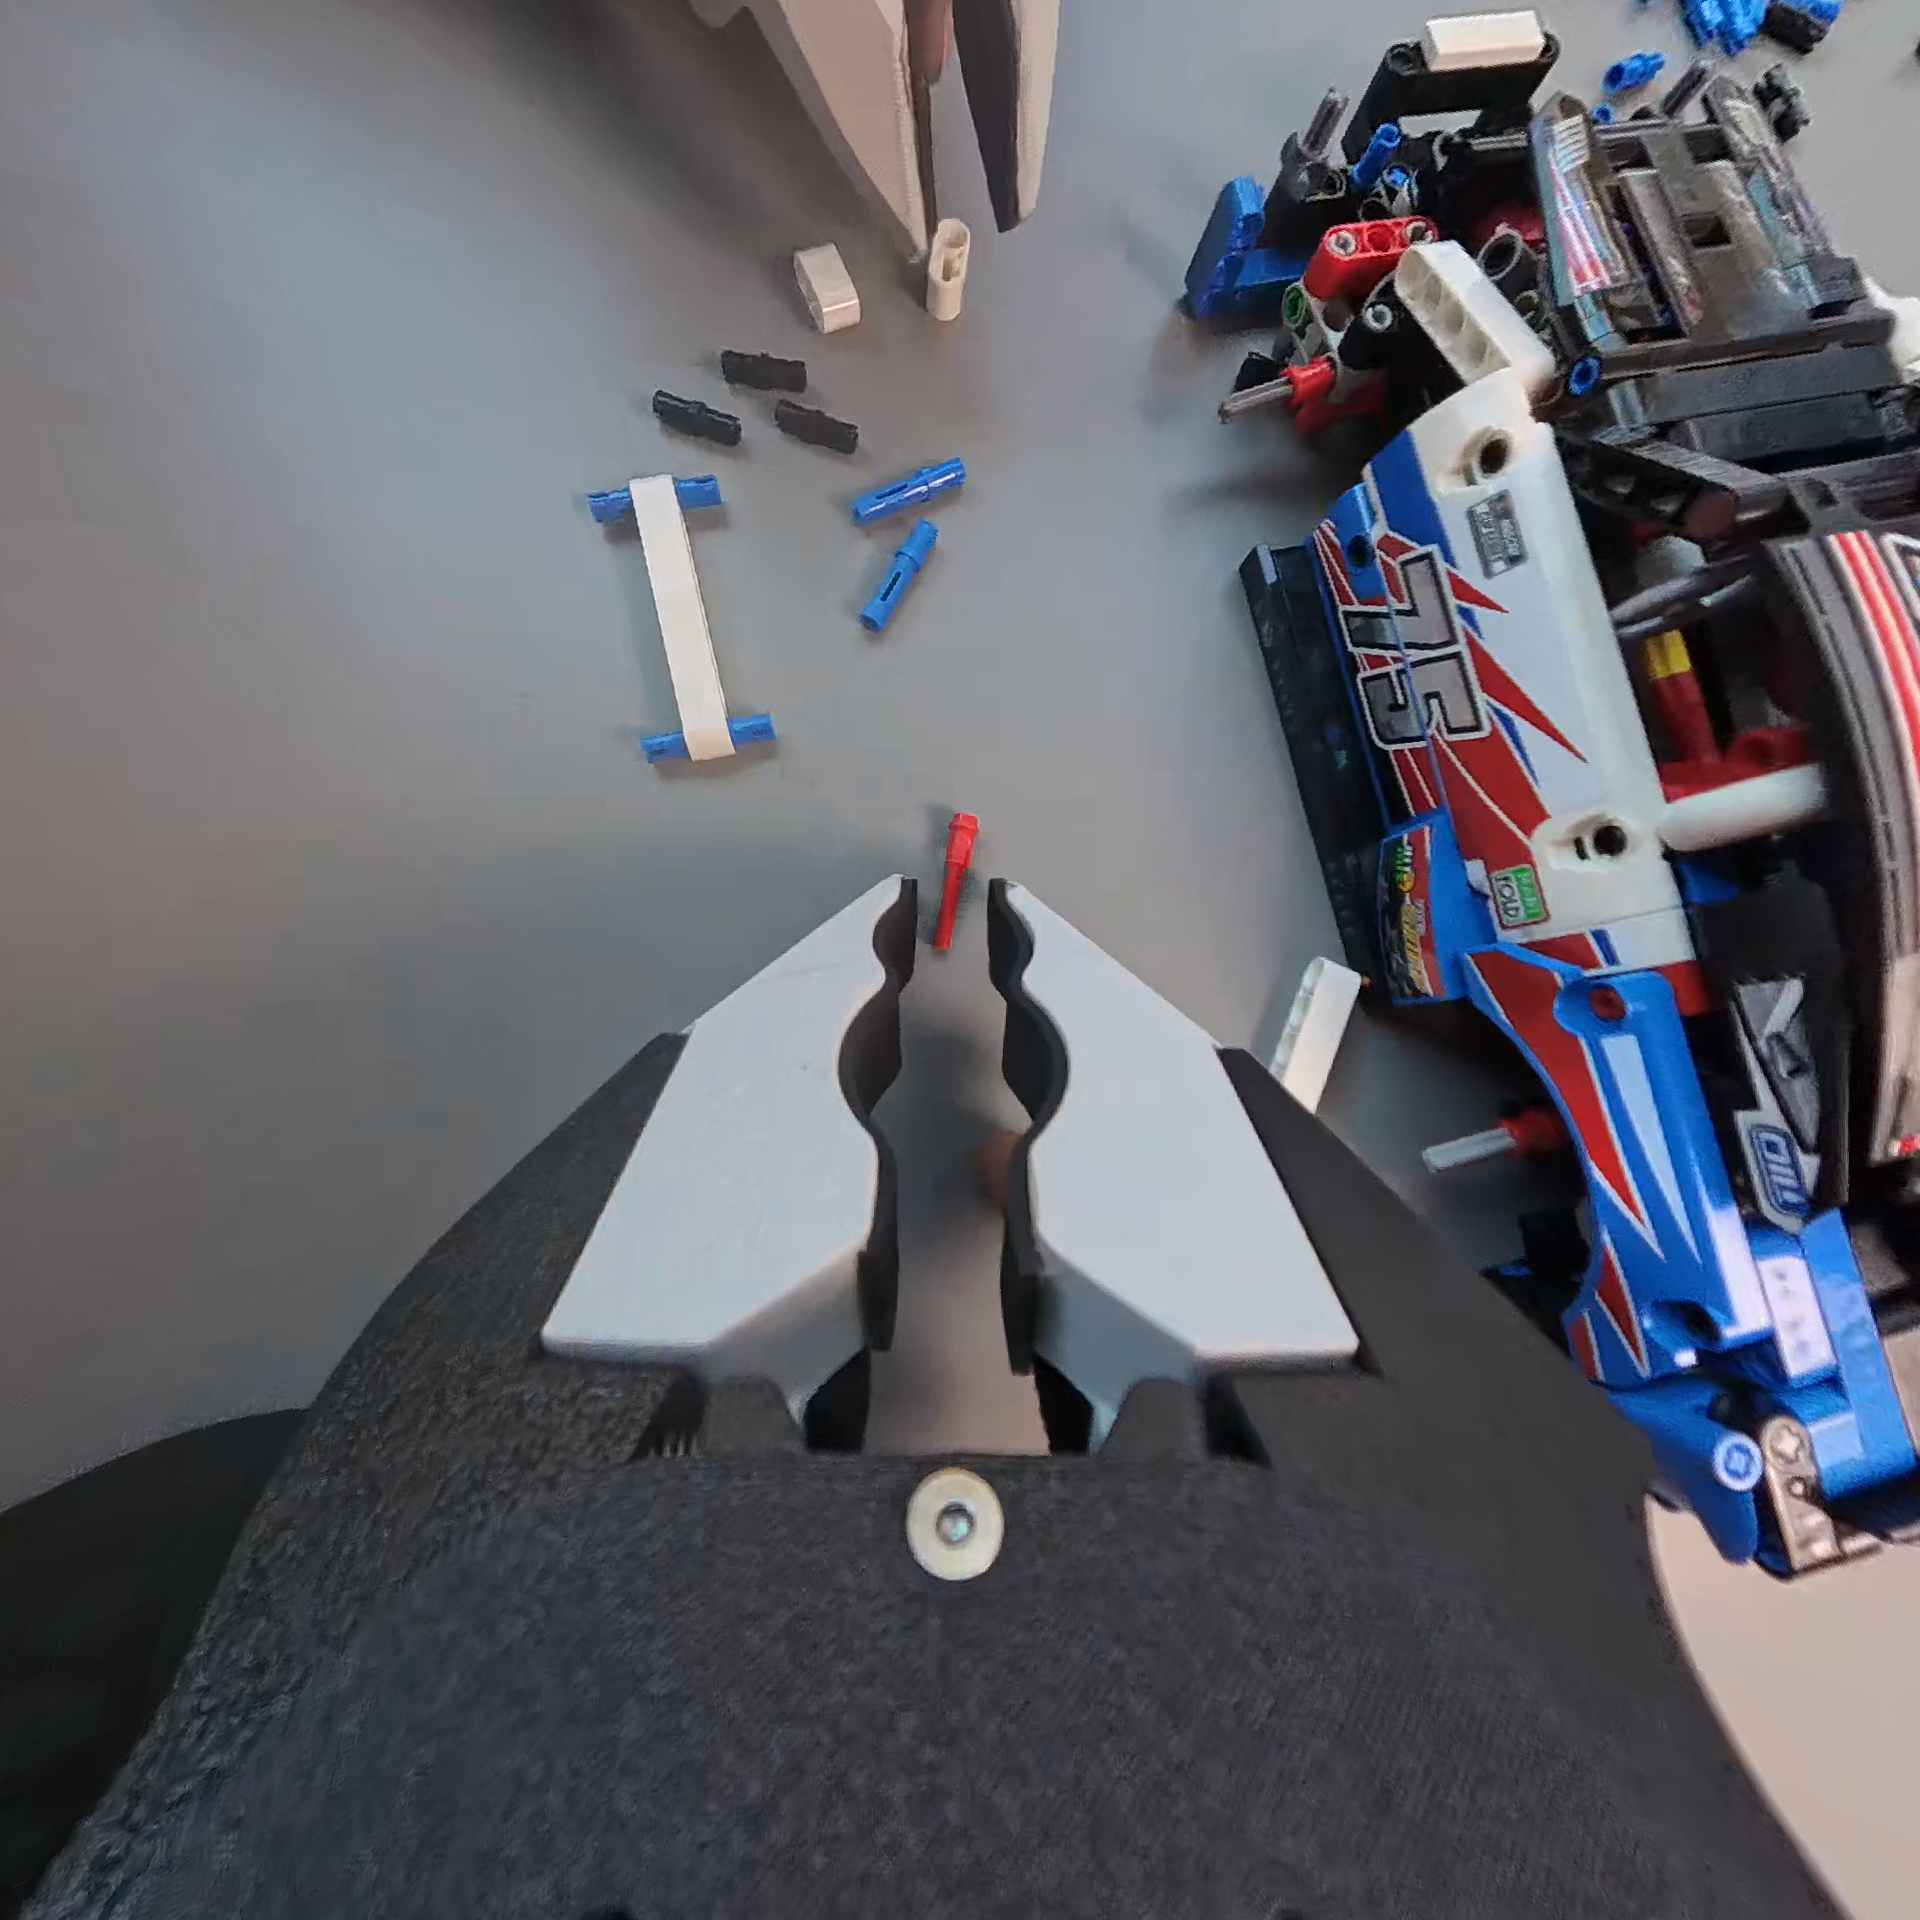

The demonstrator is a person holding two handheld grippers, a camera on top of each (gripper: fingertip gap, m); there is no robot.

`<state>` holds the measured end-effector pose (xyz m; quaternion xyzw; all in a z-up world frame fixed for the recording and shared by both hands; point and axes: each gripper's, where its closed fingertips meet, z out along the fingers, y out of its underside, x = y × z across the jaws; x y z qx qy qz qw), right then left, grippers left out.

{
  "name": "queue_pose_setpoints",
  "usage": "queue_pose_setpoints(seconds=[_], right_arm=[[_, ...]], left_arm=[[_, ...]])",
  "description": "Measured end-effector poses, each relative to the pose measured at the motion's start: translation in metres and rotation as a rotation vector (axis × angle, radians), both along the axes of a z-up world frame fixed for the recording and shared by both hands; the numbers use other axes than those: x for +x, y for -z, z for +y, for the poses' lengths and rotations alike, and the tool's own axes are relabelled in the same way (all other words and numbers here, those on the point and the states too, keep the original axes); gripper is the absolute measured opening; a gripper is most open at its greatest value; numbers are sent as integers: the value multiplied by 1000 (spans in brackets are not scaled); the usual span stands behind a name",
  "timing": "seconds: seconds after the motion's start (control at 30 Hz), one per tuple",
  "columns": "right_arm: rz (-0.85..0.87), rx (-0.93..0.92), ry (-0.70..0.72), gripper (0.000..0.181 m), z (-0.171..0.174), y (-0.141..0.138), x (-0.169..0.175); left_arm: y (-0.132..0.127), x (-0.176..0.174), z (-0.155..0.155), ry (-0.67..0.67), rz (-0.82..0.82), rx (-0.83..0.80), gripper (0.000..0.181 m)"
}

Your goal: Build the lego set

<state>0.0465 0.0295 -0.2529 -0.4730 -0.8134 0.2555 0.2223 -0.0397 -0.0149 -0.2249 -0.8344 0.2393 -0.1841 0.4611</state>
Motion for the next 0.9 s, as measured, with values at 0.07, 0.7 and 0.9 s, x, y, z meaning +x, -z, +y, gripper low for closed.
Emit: queue_pose_setpoints(seconds=[0.07,0.7,0.9], right_arm=[[-14,28,9,8,0,2,-2],[734,-989,181,0,-50,-136,-70],[729,-954,155,0,-57,-134,-71]], left_arm=[[-1,8,-1,22,-20,2,12],[-94,39,-9,75,-606,229,14],[-98,34,-9,62,-620,237,4]])
